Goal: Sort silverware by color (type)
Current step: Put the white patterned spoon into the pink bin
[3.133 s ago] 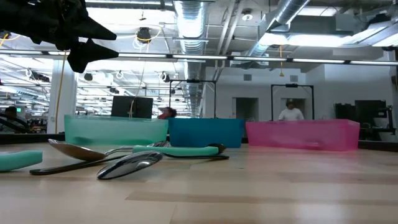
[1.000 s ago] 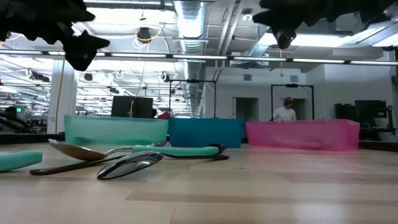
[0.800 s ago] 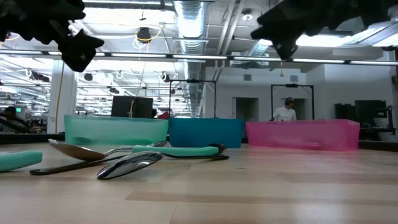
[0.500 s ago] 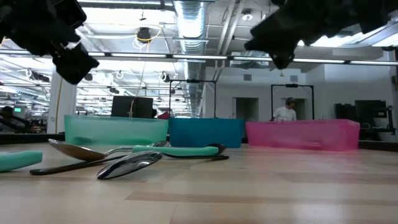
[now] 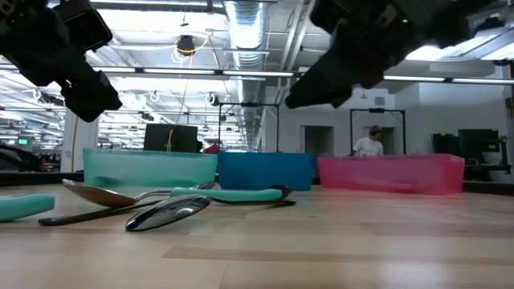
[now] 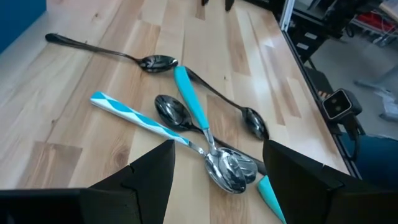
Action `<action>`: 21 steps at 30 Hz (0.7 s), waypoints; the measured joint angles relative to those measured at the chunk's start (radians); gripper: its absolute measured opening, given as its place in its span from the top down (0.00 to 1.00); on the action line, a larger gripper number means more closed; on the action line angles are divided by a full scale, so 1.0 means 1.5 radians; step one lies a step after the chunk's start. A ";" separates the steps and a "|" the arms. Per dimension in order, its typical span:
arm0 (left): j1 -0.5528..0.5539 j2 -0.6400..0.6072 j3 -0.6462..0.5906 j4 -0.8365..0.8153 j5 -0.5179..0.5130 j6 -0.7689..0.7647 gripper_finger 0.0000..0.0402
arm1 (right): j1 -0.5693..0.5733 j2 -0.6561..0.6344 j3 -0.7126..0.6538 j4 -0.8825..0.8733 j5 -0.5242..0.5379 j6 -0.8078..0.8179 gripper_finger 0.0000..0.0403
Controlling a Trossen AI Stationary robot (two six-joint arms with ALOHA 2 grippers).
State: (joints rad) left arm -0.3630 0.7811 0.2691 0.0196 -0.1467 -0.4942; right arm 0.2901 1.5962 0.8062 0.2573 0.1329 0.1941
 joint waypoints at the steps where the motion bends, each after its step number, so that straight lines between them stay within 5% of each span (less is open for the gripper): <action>1: 0.000 0.000 0.000 0.001 -0.001 0.000 0.43 | 0.000 0.012 0.014 -0.013 0.000 -0.011 0.62; 21: 0.000 0.001 0.000 -0.006 -0.055 0.006 0.43 | -0.059 0.210 0.355 -0.170 -0.003 -0.332 0.62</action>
State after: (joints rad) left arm -0.3626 0.7828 0.2695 0.0104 -0.2286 -0.4850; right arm 0.2016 1.9111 1.3383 0.0019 0.1289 -0.3044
